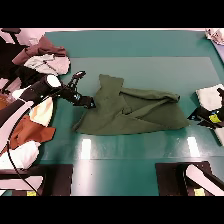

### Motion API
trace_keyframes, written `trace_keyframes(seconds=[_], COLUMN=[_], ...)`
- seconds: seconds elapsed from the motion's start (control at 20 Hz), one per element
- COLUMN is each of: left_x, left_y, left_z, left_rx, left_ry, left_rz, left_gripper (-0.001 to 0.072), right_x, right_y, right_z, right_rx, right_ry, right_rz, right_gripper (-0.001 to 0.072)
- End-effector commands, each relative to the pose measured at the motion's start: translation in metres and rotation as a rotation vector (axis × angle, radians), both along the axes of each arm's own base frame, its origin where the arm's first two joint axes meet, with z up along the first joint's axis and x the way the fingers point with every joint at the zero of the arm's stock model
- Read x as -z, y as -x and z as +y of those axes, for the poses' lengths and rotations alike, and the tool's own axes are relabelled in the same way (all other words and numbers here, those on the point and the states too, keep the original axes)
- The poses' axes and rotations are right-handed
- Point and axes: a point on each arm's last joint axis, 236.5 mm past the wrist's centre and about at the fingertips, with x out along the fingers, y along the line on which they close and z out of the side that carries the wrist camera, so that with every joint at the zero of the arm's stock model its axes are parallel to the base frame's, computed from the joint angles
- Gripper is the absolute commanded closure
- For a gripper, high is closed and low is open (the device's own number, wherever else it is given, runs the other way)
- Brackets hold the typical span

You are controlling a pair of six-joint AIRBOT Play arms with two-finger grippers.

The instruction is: Fold the shirts.

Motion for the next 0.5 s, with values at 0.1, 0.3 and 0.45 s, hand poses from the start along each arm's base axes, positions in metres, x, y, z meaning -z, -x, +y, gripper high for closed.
trace_keyframes(seconds=[0.1, 0.3, 0.45], left_x=[0.001, 0.010, 0.015], left_y=[0.012, 0.014, 0.015], left_z=[-0.023, -0.031, -0.029], left_rx=[0.076, 0.117, 0.124], left_ry=[-0.007, -0.050, -0.062], left_rz=[-0.018, -0.053, -0.042], left_gripper=[0.0084, 0.0291, 0.0636], right_x=[0.000, 0.000, 0.000], right_y=[-0.001, 0.001, 0.001], right_z=[-0.001, 0.001, 0.002], right_rx=[0.004, 0.003, 0.000], right_ry=[0.002, -0.004, -0.005], right_rz=[-0.003, 0.005, 0.006], right_gripper=[0.0068, 0.0069, 0.0069])
